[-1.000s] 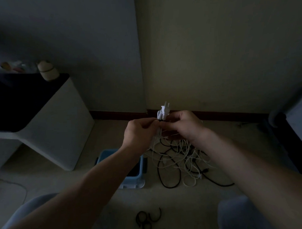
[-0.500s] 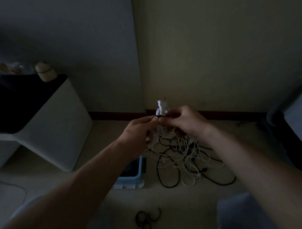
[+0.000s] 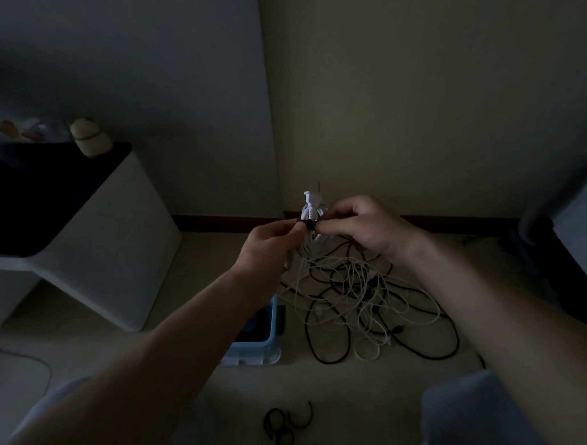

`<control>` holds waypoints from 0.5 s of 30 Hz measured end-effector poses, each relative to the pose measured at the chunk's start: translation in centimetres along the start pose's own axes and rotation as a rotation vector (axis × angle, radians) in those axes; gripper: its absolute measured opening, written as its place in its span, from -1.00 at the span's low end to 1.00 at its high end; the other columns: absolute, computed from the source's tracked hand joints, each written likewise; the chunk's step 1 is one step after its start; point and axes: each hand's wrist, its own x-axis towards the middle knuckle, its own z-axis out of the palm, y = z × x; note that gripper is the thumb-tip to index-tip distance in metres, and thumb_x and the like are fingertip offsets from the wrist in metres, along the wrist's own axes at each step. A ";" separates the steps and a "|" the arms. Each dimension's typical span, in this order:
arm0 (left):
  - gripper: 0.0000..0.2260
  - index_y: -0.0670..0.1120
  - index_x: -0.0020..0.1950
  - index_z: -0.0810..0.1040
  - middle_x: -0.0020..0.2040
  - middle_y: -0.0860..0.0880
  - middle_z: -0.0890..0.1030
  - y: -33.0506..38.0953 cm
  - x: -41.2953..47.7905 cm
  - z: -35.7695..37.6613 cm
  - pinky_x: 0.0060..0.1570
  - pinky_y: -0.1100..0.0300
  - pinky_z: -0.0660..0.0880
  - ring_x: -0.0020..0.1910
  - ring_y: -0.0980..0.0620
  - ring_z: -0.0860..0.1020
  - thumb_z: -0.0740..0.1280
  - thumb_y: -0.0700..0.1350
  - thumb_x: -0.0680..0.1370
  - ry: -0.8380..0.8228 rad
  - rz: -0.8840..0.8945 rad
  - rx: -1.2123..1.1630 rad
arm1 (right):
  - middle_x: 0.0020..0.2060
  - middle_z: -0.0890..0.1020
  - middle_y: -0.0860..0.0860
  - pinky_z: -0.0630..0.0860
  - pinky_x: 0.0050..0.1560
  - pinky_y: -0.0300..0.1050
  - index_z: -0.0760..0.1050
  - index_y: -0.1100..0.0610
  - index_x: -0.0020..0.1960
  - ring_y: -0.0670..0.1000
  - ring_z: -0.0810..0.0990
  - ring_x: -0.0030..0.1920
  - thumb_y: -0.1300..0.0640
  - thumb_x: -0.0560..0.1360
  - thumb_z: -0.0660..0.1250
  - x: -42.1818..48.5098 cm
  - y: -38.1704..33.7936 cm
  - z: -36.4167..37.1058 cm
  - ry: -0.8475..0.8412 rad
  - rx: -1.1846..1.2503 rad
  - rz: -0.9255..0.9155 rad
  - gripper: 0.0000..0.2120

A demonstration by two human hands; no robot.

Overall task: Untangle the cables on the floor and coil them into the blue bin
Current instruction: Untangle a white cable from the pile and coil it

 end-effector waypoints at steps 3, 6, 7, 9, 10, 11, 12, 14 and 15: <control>-0.88 -0.03 -0.06 0.72 -0.02 -0.31 0.66 -0.3 0.2 -0.1 0.07 -0.08 0.49 -0.02 -0.21 0.60 0.38 -0.08 0.55 0.085 0.037 0.069 | -0.21 0.65 0.00 0.43 -0.03 -0.11 0.70 0.07 -0.12 -0.06 0.58 -0.12 0.05 0.45 0.50 -0.2 -0.2 0.3 0.022 -0.058 -0.026 -0.90; -0.90 0.02 -0.02 0.71 -0.07 -0.09 0.72 -0.7 0.2 -0.1 0.14 -0.05 0.55 0.03 -0.10 0.66 0.39 -0.07 0.57 0.131 0.074 0.148 | -0.20 0.68 0.06 0.43 -0.06 -0.16 0.70 0.09 -0.11 -0.08 0.58 -0.14 0.09 0.48 0.48 -0.5 -0.4 0.4 0.019 -0.083 -0.043 -0.92; -0.90 0.02 0.00 0.70 -0.08 -0.06 0.72 -0.7 0.1 0.0 0.08 0.01 0.56 0.00 -0.05 0.66 0.38 -0.07 0.57 0.139 0.085 0.175 | -0.19 0.70 0.08 0.46 -0.06 -0.14 0.71 0.10 -0.11 -0.07 0.60 -0.16 0.10 0.47 0.49 -0.5 -0.4 0.5 0.020 -0.095 -0.055 -0.93; -0.90 0.01 0.03 0.69 -0.09 -0.02 0.71 -0.7 -0.1 0.2 -0.04 0.14 0.53 -0.06 0.04 0.65 0.38 -0.07 0.58 0.155 0.107 0.234 | -0.21 0.72 0.05 0.52 -0.06 -0.10 0.71 0.08 -0.14 -0.05 0.65 -0.16 0.10 0.45 0.51 -0.4 -0.2 0.6 0.045 -0.134 -0.093 -0.95; -0.90 0.02 0.02 0.68 -0.09 0.01 0.70 -0.6 -0.2 0.3 -0.08 0.21 0.50 -0.09 0.09 0.63 0.37 -0.07 0.59 0.162 0.114 0.262 | -0.24 0.72 0.00 0.53 -0.07 -0.12 0.71 0.07 -0.16 -0.06 0.67 -0.16 0.10 0.44 0.53 -0.4 0.0 0.7 0.072 -0.155 -0.110 -0.96; -0.91 0.03 0.02 0.67 -0.10 0.05 0.69 -0.5 -0.4 0.4 -0.13 0.26 0.48 -0.10 0.15 0.62 0.36 -0.07 0.59 0.171 0.115 0.285 | -0.26 0.71 -0.04 0.53 -0.10 -0.17 0.70 0.05 -0.18 -0.10 0.66 -0.18 0.10 0.43 0.54 -0.4 0.0 0.9 0.100 -0.174 -0.120 -0.96; -0.91 0.04 0.03 0.66 -0.10 0.08 0.68 -0.5 -0.5 0.5 -0.15 0.28 0.46 -0.11 0.19 0.60 0.35 -0.06 0.60 0.180 0.109 0.302 | -0.28 0.70 -0.07 0.52 -0.15 -0.23 0.70 0.05 -0.18 -0.14 0.65 -0.22 0.10 0.42 0.54 -0.4 0.1 1.0 0.122 -0.199 -0.131 -0.96; -0.88 0.02 0.07 0.66 -0.09 0.10 0.67 -0.6 -0.5 0.6 -0.14 0.27 0.47 -0.10 0.21 0.59 0.35 -0.04 0.60 0.197 0.096 0.307 | -0.27 0.70 -0.08 0.48 -0.25 -0.32 0.69 0.04 -0.19 -0.17 0.63 -0.25 0.10 0.43 0.53 -0.5 0.0 1.3 0.144 -0.274 -0.162 -0.95; -0.87 0.01 0.07 0.67 -0.09 0.10 0.67 -0.7 -0.5 0.7 -0.13 0.27 0.48 -0.10 0.20 0.59 0.34 -0.04 0.60 0.204 0.092 0.300 | -0.27 0.70 -0.08 0.46 -0.29 -0.35 0.69 0.04 -0.20 -0.18 0.63 -0.25 0.11 0.44 0.53 -0.5 0.0 1.3 0.147 -0.303 -0.177 -0.95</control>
